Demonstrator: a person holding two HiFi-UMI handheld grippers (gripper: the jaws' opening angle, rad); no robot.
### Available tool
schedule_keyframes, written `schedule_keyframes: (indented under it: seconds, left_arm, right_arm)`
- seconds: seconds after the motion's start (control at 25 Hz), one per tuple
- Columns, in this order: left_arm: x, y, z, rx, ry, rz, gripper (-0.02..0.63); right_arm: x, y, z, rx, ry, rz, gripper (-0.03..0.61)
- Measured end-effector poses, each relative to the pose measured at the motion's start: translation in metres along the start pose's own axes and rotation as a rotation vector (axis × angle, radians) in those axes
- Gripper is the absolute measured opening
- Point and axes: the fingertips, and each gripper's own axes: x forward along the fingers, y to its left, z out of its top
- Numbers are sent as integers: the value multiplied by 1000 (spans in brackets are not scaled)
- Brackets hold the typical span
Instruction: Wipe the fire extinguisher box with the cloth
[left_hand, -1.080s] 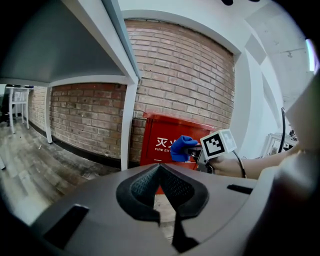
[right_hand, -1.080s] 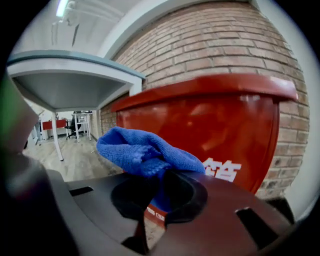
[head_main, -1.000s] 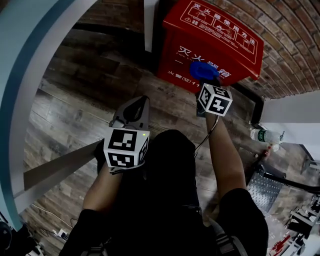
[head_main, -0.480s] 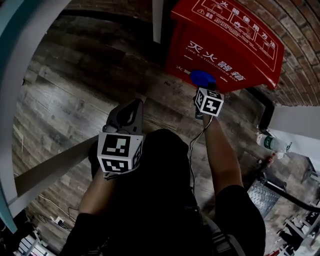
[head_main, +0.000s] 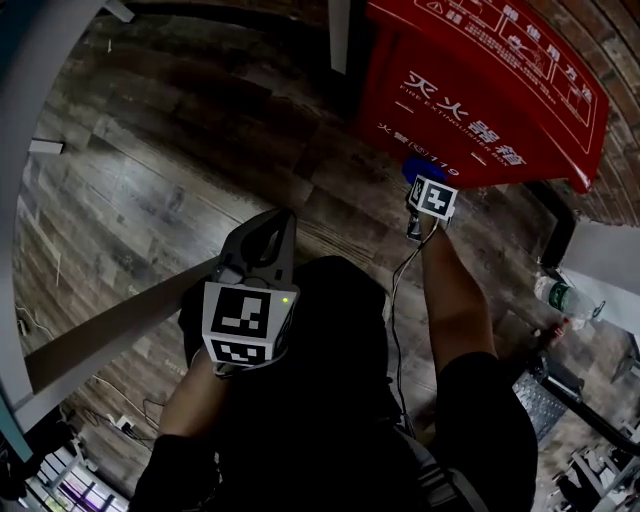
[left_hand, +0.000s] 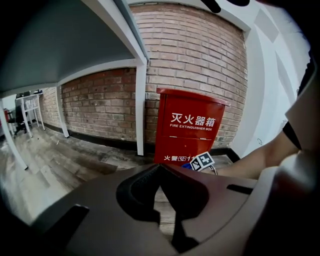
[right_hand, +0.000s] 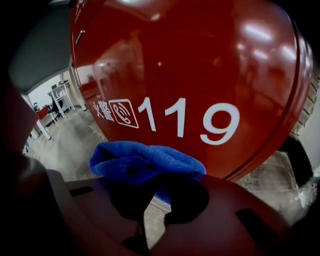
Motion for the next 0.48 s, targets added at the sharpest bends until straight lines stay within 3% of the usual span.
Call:
schedule_keyframes:
  seconds: [0.24, 0.48]
  left_arm:
    - [-5, 9, 0, -18, -11, 21, 6]
    - [-5, 16, -3, -29, 7, 43, 6]
  right_arm:
    - [22, 14, -8, 28, 67, 8, 48]
    - [25, 59, 12, 134, 53, 118, 48]
